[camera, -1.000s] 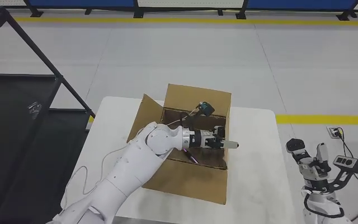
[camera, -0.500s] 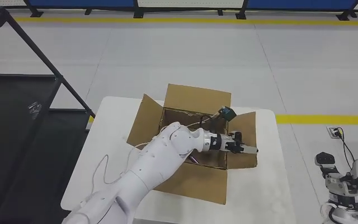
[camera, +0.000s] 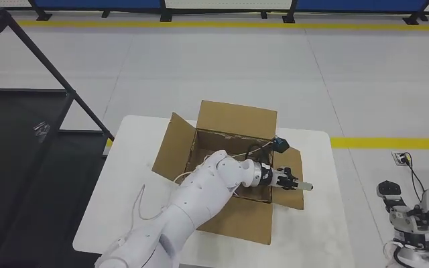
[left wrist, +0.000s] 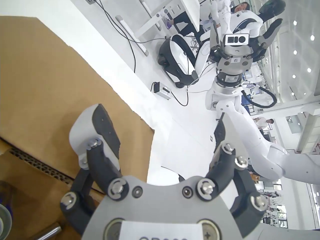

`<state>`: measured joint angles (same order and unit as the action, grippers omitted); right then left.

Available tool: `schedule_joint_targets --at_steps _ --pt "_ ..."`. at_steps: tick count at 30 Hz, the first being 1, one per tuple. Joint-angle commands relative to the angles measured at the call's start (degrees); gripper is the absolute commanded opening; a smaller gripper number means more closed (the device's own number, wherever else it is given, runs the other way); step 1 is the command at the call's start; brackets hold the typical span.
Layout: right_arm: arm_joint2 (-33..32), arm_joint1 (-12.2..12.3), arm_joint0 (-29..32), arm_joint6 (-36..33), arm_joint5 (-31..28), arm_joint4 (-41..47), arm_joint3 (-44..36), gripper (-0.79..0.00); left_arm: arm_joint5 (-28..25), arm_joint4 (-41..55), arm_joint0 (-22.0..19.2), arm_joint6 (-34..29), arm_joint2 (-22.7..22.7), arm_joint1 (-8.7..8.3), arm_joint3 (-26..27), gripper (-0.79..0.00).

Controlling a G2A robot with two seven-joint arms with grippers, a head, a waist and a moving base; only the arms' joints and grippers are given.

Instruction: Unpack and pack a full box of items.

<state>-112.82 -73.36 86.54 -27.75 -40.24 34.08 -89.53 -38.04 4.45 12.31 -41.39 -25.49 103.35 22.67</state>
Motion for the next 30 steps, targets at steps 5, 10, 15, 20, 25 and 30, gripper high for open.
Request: schedule_joint_targets --at_steps 5,10,15,20,25,30 --pt "0.49 0.00 0.43 -0.65 -1.20 -1.12 -1.12 0.000 -1.43 0.28 -0.29 0.35 -0.72 1.29 -2.88 0.000" --pt "0.58 0.05 0.92 -0.80 -2.66 -4.08 -3.03 0.000 -5.53 0.65 -2.31 2.38 -2.61 1.03 -4.21 0.000" --pt "1.75 0.09 0.77 -0.88 -3.89 -10.91 -7.63 0.000 -10.32 -0.42 -5.12 4.58 -4.86 -0.77 -5.74 0.000" --pt "5.59 0.01 -0.81 -0.59 -3.38 -22.89 -13.23 0.000 -17.12 -0.71 -6.82 8.58 -8.06 -4.14 -8.38 0.000" --pt "11.94 -0.18 -3.64 -0.80 -0.68 -34.01 -17.14 0.000 -19.96 -0.26 -6.67 11.32 -11.40 -8.37 -7.99 0.000" --pt "20.52 -0.41 -8.12 -2.15 3.85 -47.51 -18.23 0.000 -19.96 -1.65 -1.30 13.42 -17.17 -15.52 2.52 0.000"
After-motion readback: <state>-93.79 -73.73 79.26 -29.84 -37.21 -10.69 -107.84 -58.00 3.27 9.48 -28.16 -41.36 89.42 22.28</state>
